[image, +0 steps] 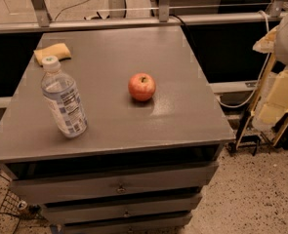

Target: Knock blue plastic bottle over

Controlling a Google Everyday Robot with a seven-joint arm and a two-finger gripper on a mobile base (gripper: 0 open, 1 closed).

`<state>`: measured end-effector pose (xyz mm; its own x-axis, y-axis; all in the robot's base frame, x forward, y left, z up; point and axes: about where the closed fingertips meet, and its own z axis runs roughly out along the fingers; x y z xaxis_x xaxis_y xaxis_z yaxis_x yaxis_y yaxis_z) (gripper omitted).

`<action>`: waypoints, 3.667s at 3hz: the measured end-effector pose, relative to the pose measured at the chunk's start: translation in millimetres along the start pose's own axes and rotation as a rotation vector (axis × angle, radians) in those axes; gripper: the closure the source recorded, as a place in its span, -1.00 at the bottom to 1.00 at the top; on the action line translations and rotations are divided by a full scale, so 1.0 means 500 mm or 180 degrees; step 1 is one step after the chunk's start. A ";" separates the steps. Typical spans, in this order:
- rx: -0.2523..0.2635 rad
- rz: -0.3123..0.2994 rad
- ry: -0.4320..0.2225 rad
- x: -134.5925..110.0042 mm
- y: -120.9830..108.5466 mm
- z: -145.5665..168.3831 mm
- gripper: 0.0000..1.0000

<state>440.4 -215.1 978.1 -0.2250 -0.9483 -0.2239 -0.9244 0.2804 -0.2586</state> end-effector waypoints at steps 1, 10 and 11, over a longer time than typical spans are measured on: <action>0.0000 0.0115 -0.0333 -0.027 -0.019 0.037 -1.00; -0.0874 -0.0310 -0.2521 -0.462 0.032 0.185 -1.00; -0.0887 -0.0207 -0.2866 -0.506 0.050 0.214 -1.00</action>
Offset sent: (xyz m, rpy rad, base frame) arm 0.1065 0.0759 -0.0677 0.6912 -0.0555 0.0009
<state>507.2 47.4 927.9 0.0444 -0.4568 -0.8885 -0.9933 0.0750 -0.0882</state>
